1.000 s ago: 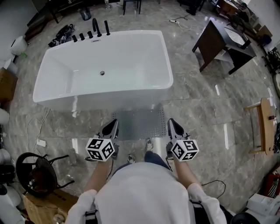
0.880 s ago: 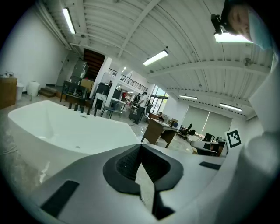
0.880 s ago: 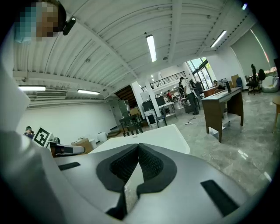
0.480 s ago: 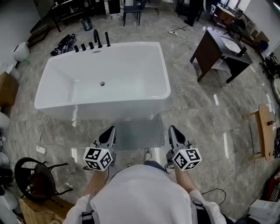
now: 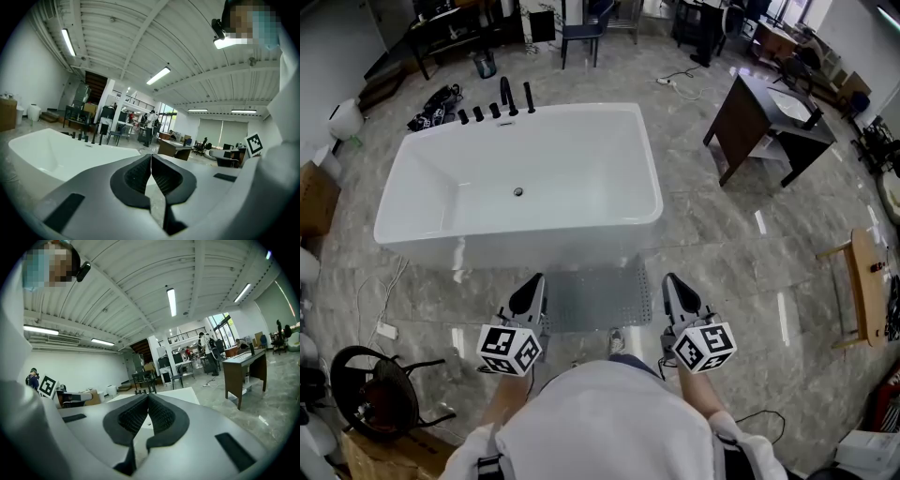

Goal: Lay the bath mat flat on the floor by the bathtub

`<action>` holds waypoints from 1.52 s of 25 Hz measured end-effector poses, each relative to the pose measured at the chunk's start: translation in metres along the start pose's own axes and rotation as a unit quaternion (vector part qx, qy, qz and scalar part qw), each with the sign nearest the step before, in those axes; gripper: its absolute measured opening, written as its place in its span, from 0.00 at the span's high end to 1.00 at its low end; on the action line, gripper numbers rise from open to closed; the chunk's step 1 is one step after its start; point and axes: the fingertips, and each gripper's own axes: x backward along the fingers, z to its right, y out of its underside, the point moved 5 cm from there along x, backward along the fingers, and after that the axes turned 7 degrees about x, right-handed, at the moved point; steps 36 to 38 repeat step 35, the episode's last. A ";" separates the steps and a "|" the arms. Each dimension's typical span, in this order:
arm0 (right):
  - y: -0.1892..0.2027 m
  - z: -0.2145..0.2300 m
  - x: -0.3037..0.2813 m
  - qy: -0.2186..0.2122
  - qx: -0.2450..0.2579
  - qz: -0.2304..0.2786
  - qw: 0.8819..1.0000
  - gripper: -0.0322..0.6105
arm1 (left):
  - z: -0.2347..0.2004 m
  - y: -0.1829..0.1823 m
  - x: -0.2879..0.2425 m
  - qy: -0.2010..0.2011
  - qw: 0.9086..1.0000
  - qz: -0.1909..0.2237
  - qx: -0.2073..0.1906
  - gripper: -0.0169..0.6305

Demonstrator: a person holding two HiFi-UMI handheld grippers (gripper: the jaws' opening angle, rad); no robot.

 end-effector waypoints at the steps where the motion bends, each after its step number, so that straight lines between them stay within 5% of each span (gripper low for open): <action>1: -0.001 -0.001 -0.001 -0.002 0.004 -0.001 1.000 0.90 | 0.000 -0.001 0.000 -0.004 1.000 0.001 -0.007 0.92; 38: -0.001 -0.020 0.011 0.011 0.024 -0.002 1.000 0.90 | 0.006 -0.001 0.022 -0.017 0.999 -0.019 -0.031 0.92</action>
